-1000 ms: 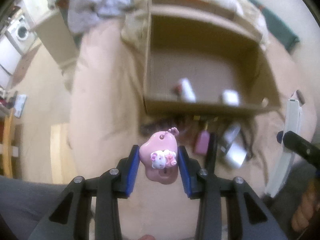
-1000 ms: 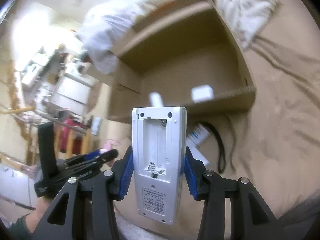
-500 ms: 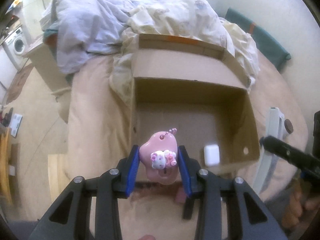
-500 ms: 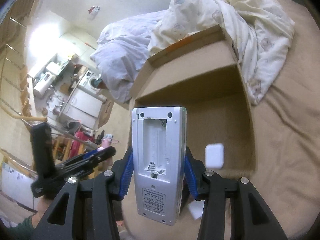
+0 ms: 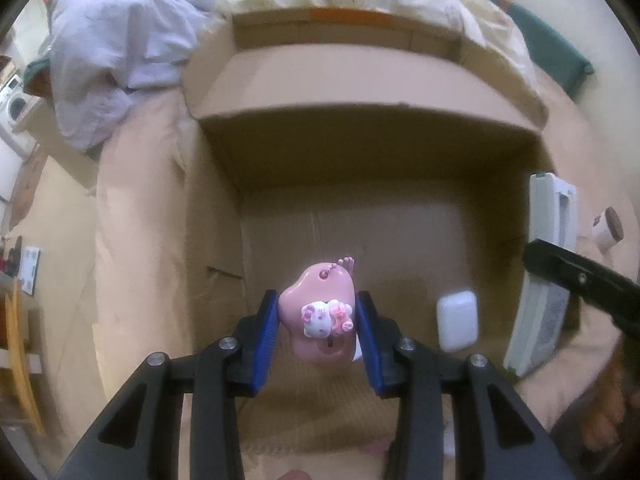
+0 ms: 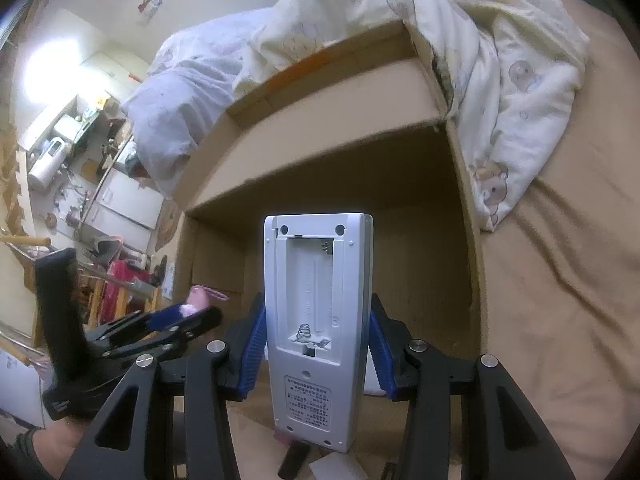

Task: Organize rigid objects
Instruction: 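Lower the keychain and charger into the box and open both grippers, then withdraw both grippers from the box toward the remaining items, then grasp the pink translucent toe separator with the left gripper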

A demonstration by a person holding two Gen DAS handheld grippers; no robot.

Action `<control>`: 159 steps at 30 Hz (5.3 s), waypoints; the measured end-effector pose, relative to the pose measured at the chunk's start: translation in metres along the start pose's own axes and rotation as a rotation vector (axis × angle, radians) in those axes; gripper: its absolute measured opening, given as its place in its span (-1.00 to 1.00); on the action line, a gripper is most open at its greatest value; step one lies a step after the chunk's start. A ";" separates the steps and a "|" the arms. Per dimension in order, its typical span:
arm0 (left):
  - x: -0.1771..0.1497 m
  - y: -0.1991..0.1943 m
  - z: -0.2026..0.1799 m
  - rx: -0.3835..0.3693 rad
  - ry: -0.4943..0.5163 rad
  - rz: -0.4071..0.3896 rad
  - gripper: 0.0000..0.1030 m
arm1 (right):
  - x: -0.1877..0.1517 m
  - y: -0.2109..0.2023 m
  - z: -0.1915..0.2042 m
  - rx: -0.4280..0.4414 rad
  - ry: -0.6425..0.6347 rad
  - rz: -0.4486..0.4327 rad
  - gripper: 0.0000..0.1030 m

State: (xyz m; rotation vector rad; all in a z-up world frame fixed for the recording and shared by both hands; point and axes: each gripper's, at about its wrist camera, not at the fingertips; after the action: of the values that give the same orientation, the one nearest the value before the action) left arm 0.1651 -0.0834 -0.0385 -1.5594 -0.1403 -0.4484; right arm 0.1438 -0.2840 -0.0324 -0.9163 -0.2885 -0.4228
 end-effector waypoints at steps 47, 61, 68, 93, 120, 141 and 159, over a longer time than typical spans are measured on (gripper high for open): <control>-0.005 -0.012 0.013 -0.073 -0.073 -0.087 1.00 | 0.004 0.002 0.025 -0.151 -0.164 -0.137 1.00; -0.014 -0.029 0.018 -0.078 -0.099 -0.079 1.00 | -0.007 -0.011 0.029 -0.154 -0.165 -0.179 1.00; -0.032 -0.051 0.022 -0.044 -0.106 -0.111 1.00 | -0.024 -0.029 0.037 -0.204 -0.221 -0.183 1.00; -0.113 -0.060 0.070 0.062 -0.237 -0.033 1.00 | -0.091 -0.056 0.029 -0.220 -0.153 -0.093 1.00; -0.105 0.069 0.023 0.090 -0.336 0.311 1.00 | -0.083 -0.015 0.000 -0.152 0.048 0.091 1.00; -0.105 0.065 0.005 0.174 -0.243 0.284 0.86 | -0.078 -0.007 0.007 -0.132 0.026 0.113 1.00; -0.111 -0.053 0.042 0.068 -0.115 0.137 0.87 | -0.090 -0.005 0.006 -0.186 -0.018 0.159 1.00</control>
State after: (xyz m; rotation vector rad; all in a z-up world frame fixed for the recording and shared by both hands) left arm 0.0529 -0.0183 -0.0287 -1.5170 -0.1347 -0.2443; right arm 0.0620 -0.2615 -0.0624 -1.1169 -0.1933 -0.2971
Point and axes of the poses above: each gripper's, at about its wrist camera, not at the fingertips, and y roughly the way its jaws point, z to its left, x to its top, and after that the axes turned 2 degrees about x, right-handed
